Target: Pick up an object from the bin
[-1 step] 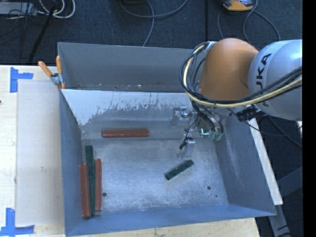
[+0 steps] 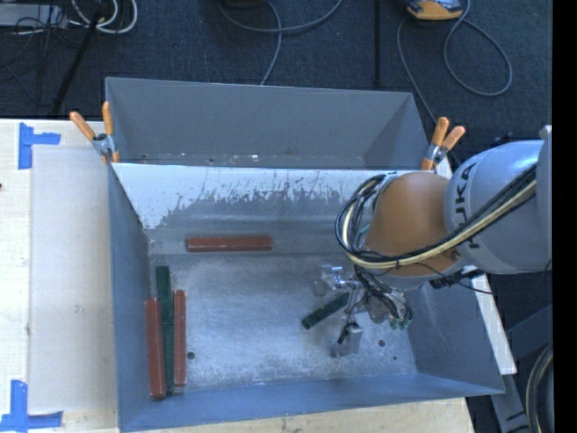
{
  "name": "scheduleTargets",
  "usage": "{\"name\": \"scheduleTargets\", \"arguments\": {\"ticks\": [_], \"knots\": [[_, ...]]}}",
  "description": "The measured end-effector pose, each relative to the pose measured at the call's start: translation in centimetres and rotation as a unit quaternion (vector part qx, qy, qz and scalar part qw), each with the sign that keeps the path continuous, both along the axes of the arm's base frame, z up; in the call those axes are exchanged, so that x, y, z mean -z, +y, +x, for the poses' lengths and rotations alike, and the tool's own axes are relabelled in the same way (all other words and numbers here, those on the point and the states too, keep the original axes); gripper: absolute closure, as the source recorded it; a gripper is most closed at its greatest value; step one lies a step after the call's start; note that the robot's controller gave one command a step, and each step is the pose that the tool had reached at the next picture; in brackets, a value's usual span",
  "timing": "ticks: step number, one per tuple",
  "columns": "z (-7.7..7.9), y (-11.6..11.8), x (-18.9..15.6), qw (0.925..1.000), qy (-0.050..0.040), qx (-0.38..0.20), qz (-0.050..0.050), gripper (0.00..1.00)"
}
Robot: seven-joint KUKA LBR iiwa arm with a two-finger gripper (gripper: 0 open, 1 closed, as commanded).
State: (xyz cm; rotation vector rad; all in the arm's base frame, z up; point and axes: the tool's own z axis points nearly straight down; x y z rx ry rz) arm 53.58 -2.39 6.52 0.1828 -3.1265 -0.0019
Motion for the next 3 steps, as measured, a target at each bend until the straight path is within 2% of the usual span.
{"name": "scheduleTargets", "arguments": {"ticks": [1,2,3], "knots": [[0.3,0.1,-0.4,1.0000,-0.0044,0.000,0.000,1.00],[2.4,-0.6,-12.0,1.0000,-0.0098,-0.001,-0.001,1.00],[4.4,1.1,-17.7,0.9863,-0.0081,-0.165,0.000,1.00]]}}
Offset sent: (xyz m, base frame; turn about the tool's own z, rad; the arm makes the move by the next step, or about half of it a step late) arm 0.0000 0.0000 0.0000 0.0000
